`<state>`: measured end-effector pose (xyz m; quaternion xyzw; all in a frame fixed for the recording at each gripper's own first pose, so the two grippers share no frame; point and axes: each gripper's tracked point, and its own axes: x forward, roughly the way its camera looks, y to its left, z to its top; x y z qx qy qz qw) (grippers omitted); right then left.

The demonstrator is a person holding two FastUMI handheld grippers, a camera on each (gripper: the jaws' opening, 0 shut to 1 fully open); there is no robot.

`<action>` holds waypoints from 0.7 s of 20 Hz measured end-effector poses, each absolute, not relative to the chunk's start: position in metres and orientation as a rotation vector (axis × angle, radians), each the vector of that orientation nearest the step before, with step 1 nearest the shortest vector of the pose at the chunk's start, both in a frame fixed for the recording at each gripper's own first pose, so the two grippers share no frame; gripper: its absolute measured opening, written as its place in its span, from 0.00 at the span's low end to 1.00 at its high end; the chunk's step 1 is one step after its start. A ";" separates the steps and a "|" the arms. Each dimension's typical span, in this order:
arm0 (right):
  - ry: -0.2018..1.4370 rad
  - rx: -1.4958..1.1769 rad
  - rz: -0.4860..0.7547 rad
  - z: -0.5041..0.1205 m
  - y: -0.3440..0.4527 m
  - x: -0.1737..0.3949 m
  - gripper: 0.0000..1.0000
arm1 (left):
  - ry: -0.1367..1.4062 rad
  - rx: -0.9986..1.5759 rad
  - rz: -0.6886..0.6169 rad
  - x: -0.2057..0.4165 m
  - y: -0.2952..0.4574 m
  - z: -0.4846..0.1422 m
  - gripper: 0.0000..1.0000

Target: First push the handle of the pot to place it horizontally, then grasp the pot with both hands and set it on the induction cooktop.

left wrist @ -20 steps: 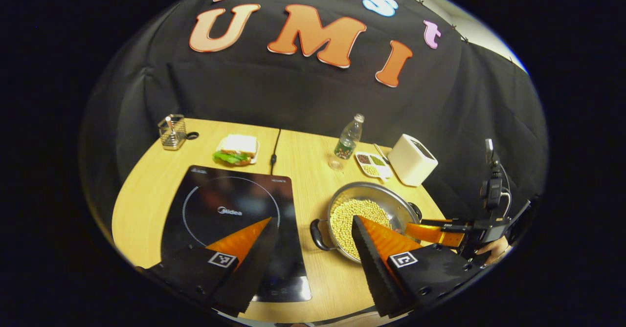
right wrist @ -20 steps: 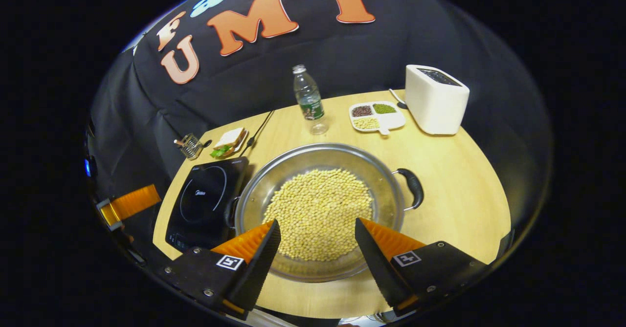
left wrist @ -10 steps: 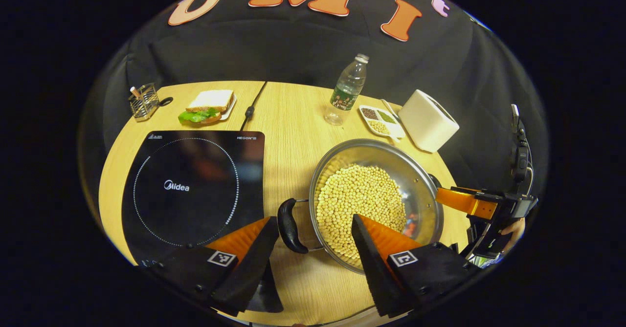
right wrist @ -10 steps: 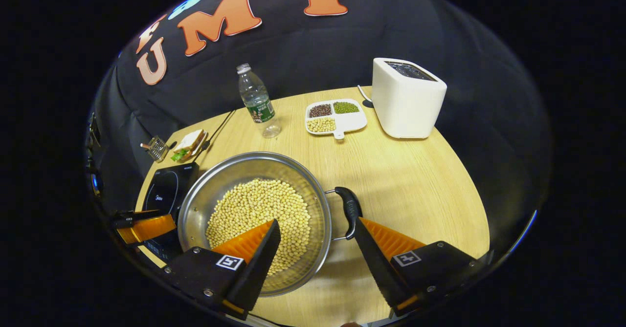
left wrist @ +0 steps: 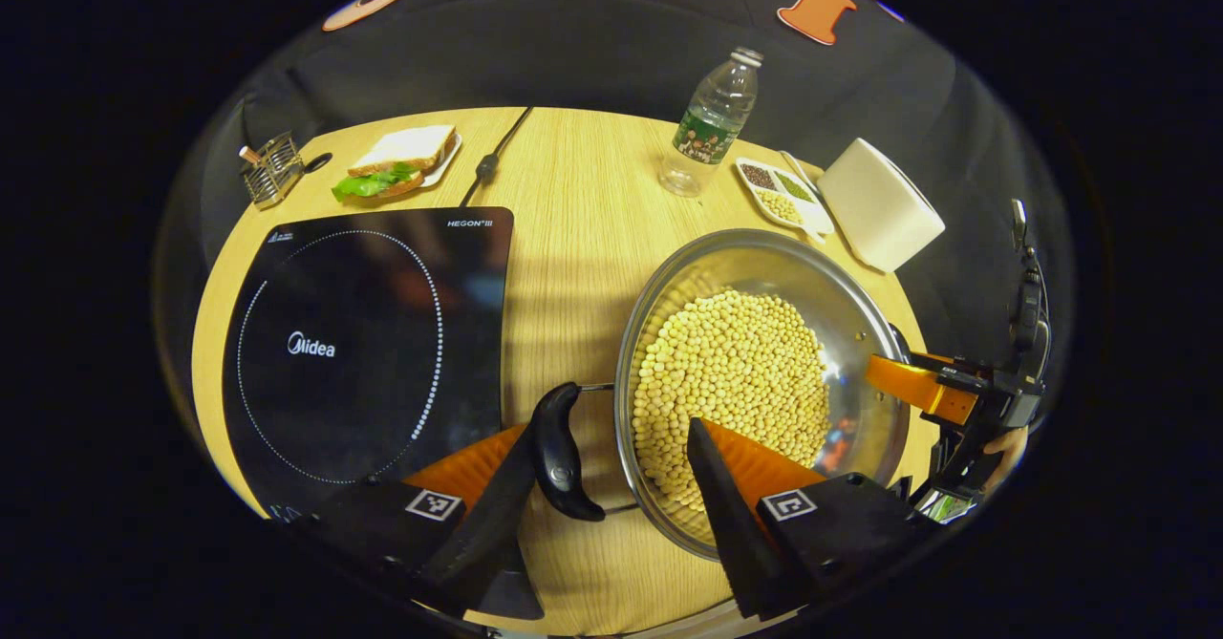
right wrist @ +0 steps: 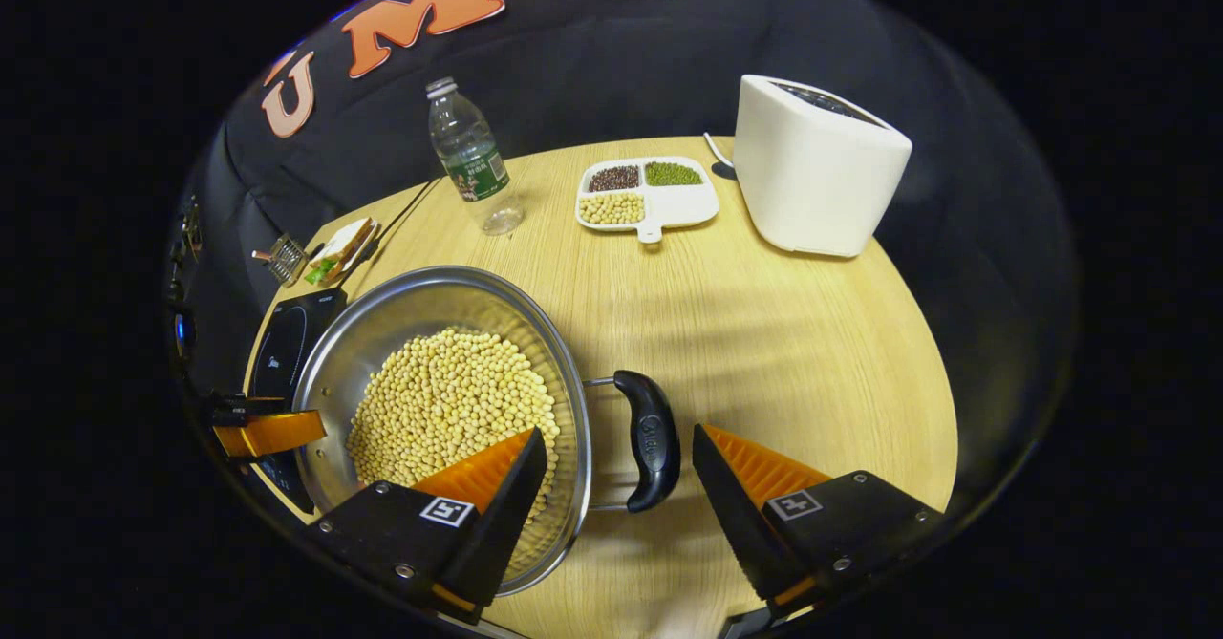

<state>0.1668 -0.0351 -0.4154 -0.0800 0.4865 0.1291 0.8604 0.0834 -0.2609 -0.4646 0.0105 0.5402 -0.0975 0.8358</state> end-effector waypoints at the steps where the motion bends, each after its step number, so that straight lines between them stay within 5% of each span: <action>1: 1.028 -0.183 0.267 -0.419 -0.040 0.167 0.92 | 1.157 0.021 -0.197 0.084 -0.262 -0.469 0.99; 5: 1.067 -0.102 0.281 -0.420 -0.037 0.166 0.60 | 1.226 0.126 -0.139 0.078 -0.245 -0.485 0.87; 9: 1.065 -0.120 0.287 -0.419 -0.036 0.166 0.53 | 1.248 0.064 -0.097 0.078 -0.249 -0.479 0.60; 14: 1.066 -0.112 0.277 -0.404 -0.033 0.162 0.47 | 1.248 0.046 -0.089 0.072 -0.248 -0.468 0.57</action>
